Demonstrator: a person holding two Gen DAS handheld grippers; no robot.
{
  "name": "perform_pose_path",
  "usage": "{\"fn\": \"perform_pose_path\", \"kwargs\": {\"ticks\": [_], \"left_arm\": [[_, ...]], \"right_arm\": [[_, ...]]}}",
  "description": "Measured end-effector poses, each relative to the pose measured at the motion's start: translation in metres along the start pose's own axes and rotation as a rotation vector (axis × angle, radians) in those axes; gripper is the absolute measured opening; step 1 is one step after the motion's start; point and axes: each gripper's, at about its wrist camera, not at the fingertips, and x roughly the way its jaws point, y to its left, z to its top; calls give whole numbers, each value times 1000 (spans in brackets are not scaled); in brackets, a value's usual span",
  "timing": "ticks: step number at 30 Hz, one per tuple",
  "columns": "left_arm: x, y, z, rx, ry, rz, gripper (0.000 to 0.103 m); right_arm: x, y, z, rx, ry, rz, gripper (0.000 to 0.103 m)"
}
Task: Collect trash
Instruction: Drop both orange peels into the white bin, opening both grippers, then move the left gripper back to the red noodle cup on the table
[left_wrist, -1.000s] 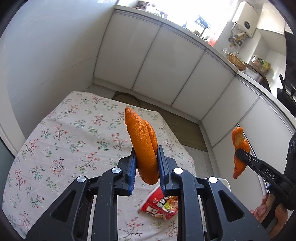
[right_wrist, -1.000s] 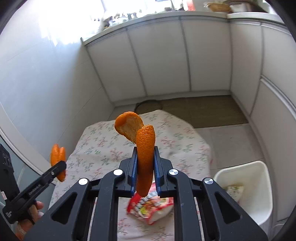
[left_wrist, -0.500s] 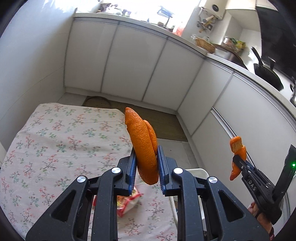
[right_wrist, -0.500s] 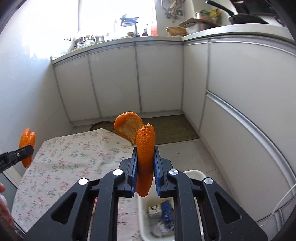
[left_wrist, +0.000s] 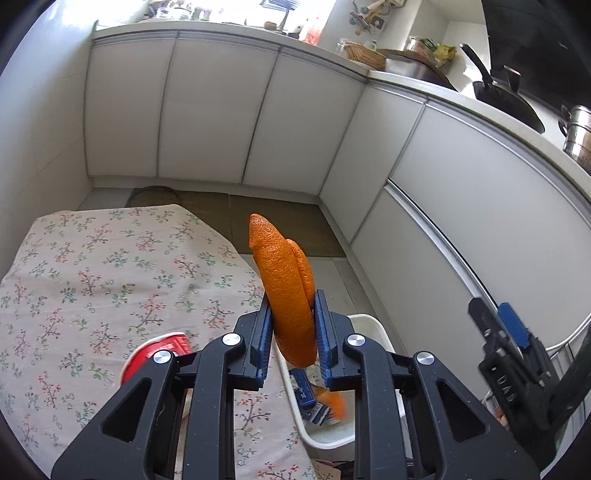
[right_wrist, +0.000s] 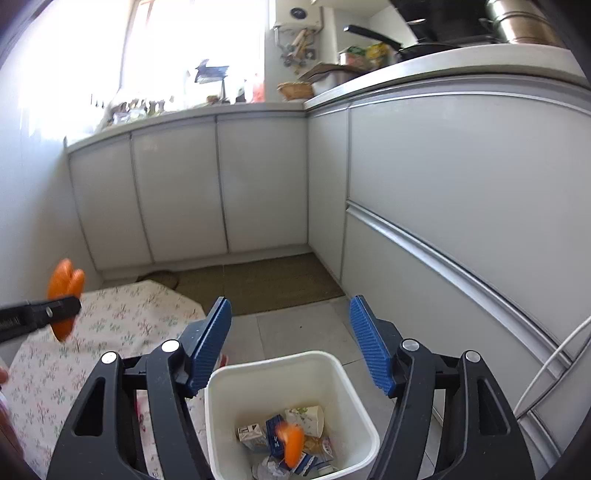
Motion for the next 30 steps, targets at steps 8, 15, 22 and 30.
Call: {"fn": "perform_pose_path", "kwargs": {"ticks": [8,15,22,30], "left_arm": [[27,-30,-6,42,51,-23,21],[47,-53,-14,72,92,-45,22],[69,-67,-25,111,142,-35,23],[83,-71,-36,129,197,-19,47]], "right_arm": [[-9,-28,7,84,-107,-138,92],[-16,-47,10,120,-150,-215,95],[-18,-60,11,160,-154,-242,96],[-10,-59,10,152,-127,-255,96]]}}
